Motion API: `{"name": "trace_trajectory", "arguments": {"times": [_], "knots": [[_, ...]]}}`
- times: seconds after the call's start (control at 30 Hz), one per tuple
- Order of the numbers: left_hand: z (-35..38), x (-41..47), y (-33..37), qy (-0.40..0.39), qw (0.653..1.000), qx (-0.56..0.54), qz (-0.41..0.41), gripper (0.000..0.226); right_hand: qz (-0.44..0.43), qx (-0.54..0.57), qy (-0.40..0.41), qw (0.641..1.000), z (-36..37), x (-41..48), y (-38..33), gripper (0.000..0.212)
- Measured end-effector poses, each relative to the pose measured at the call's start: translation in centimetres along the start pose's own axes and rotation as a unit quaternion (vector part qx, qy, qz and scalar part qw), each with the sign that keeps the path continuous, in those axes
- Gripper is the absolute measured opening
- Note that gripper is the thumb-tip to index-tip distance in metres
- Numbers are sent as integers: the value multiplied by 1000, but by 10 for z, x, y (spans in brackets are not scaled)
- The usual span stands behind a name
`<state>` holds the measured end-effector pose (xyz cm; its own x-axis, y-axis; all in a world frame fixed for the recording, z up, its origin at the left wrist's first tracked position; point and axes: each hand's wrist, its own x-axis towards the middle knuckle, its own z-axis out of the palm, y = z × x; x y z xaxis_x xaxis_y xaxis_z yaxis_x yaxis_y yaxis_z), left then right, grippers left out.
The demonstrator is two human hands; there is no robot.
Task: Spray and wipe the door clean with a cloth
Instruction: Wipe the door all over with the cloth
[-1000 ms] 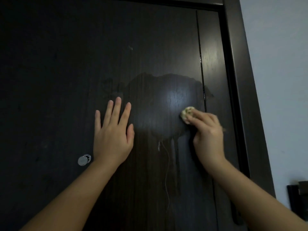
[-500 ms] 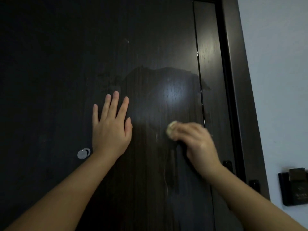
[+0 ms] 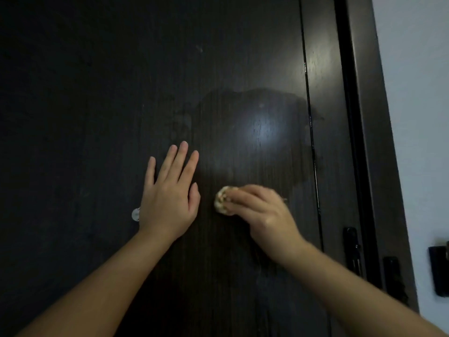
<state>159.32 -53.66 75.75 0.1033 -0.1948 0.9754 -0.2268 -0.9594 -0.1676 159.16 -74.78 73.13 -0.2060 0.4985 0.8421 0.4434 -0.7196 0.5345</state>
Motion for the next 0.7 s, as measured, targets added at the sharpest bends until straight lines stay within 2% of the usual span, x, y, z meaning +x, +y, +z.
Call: {"name": "trace_trajectory", "arguments": {"times": [0.03, 0.1, 0.13, 0.17, 0.27, 0.3, 0.4, 0.43, 0.53, 0.57, 0.7], "knots": [[1, -1, 0, 1, 1000, 1, -1, 58, 24, 1, 10, 1000, -5, 8, 13, 29], [1, -1, 1, 3, 1000, 3, -5, 58, 151, -10, 79, 985, -8, 30, 32, 32], [1, -1, 1, 5, 1000, 3, -6, 58, 186, -8, 96, 978, -6, 38, 30, 33], [1, 0, 0, 7, 1000, 4, -5, 58, 170, -2, 85, 982, -1, 40, 18, 34], [1, -1, 0, 3, 1000, 5, 0, 59, 15, -7, 3, 1000, 7, 19, -5, 33], [1, -1, 0, 3, 1000, 6, -1, 59, 12, -1, -6, 1000, 2, 23, 4, 34], [2, -1, 0, 4, 1000, 9, -1, 59, 168, 6, 68, 984, 1, 41, 15, 36], [2, -1, -1, 5, 1000, 9, -1, 59, 170, 19, 63, 983, 4, 38, 2, 34], [2, 0, -1, 6, 1000, 6, 6, 59, 23, 34, -24, 999, 12, -6, -33, 27], [2, -1, -1, 6, 1000, 2, 7, 59, 14, 32, -32, 999, 6, -13, -23, 27], [2, -1, -1, 7, 1000, -8, 3, 58, 220, 16, 84, 972, -11, -5, 16, 35]]}}
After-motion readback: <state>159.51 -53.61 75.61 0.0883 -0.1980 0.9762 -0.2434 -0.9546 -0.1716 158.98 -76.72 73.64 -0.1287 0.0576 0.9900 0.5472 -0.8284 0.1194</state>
